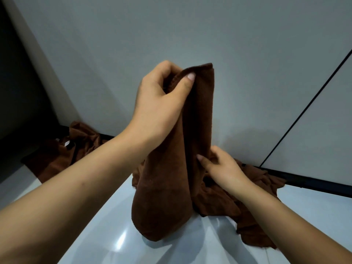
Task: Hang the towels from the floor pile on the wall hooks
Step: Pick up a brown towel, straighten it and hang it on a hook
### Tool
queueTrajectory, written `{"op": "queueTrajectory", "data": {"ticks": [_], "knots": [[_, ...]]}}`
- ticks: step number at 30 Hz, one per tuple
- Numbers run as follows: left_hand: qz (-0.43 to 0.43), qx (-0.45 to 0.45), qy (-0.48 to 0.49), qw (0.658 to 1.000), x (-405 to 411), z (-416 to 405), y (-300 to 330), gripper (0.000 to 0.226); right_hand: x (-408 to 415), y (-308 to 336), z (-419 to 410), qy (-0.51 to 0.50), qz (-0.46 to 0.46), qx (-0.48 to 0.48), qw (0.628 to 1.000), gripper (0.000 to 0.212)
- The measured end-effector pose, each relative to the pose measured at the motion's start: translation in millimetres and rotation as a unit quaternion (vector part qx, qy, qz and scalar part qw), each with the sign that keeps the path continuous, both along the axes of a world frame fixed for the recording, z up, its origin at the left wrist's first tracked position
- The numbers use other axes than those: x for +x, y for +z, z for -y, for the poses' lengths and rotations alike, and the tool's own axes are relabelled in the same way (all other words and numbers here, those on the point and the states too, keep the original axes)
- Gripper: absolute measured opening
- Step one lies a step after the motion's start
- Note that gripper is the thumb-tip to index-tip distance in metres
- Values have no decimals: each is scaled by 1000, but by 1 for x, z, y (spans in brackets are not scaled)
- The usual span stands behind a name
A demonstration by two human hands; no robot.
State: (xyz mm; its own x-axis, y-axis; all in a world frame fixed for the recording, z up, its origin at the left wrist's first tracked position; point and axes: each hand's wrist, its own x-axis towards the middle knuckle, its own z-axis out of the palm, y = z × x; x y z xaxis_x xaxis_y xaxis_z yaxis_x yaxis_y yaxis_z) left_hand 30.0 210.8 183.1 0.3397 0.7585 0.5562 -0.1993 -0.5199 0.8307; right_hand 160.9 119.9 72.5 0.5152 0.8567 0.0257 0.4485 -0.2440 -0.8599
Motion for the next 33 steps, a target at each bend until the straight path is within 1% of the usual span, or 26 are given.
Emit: {"op": "queueTrajectory", "data": {"ticks": [1, 4, 6, 8, 10, 12, 13, 15, 16, 17, 18, 20, 24, 27, 29, 30, 31, 32, 33], "knots": [[4, -4, 6, 1000, -1, -3, -1, 25, 6, -4, 2, -22, 3, -1, 1000, 14], [8, -28, 34, 999, -5, -14, -8, 24, 24, -6, 9, -103, 1, 23, 994, 15], [-4, -49, 58, 997, -7, -22, -17, 25, 35, -3, 15, -151, 20, 39, 988, 18], [-22, -62, 84, 994, -8, -29, -27, 24, 41, 6, 20, -172, 75, 51, 981, 20], [-26, -78, 117, 990, -9, -38, -38, 24, 41, 21, 25, -174, 174, 60, 968, 21], [-34, -98, 150, 983, -12, -47, -50, 26, 38, 39, 27, -166, 295, 54, 940, 21], [-40, -105, 162, 980, -14, -51, -57, 27, 38, 48, 27, -161, 358, 51, 918, 23], [-56, -112, 179, 976, -18, -56, -71, 28, 39, 62, 26, -146, 482, 79, 860, 27], [-65, -114, 186, 974, -20, -58, -76, 28, 39, 66, 26, -135, 528, 92, 834, 29], [-74, -119, 190, 972, -21, -59, -80, 28, 38, 70, 26, -124, 557, 100, 815, 31], [-81, -126, 193, 970, -21, -60, -84, 29, 37, 72, 25, -115, 573, 104, 805, 33], [-83, -152, 184, 967, -21, -63, -89, 29, 35, 73, 24, -96, 585, 112, 798, 34], [-85, -242, 129, 958, -20, -68, -96, 26, 31, 74, 23, -66, 585, 130, 798, 36], [-103, -269, 113, 951, -21, -71, -99, 20, 28, 74, 22, -57, 582, 135, 800, 35], [-110, -253, 87, 957, -20, -68, -96, 9, 25, 74, 21, -45, 582, 139, 800, 35], [-125, -233, 71, 962, -19, -64, -93, 13, 23, 74, 20, -39, 581, 139, 801, 36], [-145, -206, 49, 967, -17, -58, -90, 23, 21, 73, 18, -34, 579, 139, 802, 36], [-160, -175, 22, 971, -14, -50, -88, 28, 19, 72, 17, -29, 576, 140, 805, 37], [-170, -144, -9, 975, -11, -41, -85, 25, 17, 72, 15, -24, 573, 141, 807, 37]]}}
